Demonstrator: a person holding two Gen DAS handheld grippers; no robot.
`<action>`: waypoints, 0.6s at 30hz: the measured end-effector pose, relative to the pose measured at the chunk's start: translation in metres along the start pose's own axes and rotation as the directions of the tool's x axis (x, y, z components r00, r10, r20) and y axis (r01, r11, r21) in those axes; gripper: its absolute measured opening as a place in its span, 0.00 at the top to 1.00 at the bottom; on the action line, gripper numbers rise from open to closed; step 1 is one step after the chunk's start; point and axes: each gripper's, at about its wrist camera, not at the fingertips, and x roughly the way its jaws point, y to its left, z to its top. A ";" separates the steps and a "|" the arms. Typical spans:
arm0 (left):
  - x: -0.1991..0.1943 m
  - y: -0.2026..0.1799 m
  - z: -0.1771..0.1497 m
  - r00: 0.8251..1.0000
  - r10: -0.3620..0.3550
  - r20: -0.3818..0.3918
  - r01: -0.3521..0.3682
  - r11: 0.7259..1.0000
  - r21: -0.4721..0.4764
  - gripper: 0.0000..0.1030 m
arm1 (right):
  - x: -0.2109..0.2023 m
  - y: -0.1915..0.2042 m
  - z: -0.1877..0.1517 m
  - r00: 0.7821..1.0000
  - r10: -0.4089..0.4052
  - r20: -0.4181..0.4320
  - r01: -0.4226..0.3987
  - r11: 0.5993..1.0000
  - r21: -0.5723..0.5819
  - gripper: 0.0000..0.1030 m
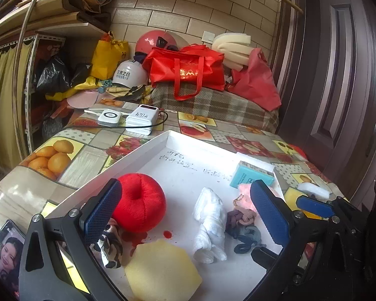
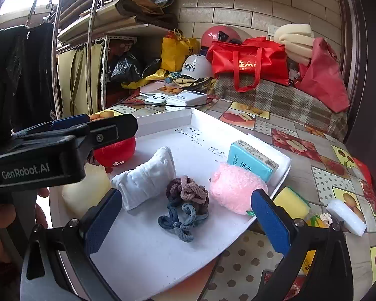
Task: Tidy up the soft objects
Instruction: 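Open the left gripper to drop the cloth in the box while the right releases the yarn, then move both grippers back to the pile, the right gripper reaching for the white foam bar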
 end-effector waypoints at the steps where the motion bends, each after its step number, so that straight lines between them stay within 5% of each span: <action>1: 0.000 0.000 0.000 1.000 0.000 0.001 0.000 1.000 -0.003 0.00 | -0.002 -0.001 -0.001 1.000 0.000 0.003 0.000 1.000 0.004 0.00; 10: -0.006 -0.005 0.001 0.999 -0.006 0.032 0.005 1.000 0.027 0.00 | -0.026 -0.012 -0.007 0.995 -0.028 0.100 0.020 0.997 0.073 0.00; 18: -0.016 -0.043 -0.007 0.996 -0.062 0.058 0.050 0.980 0.194 0.00 | -0.060 -0.087 -0.029 0.970 -0.213 0.115 0.180 0.951 0.250 0.00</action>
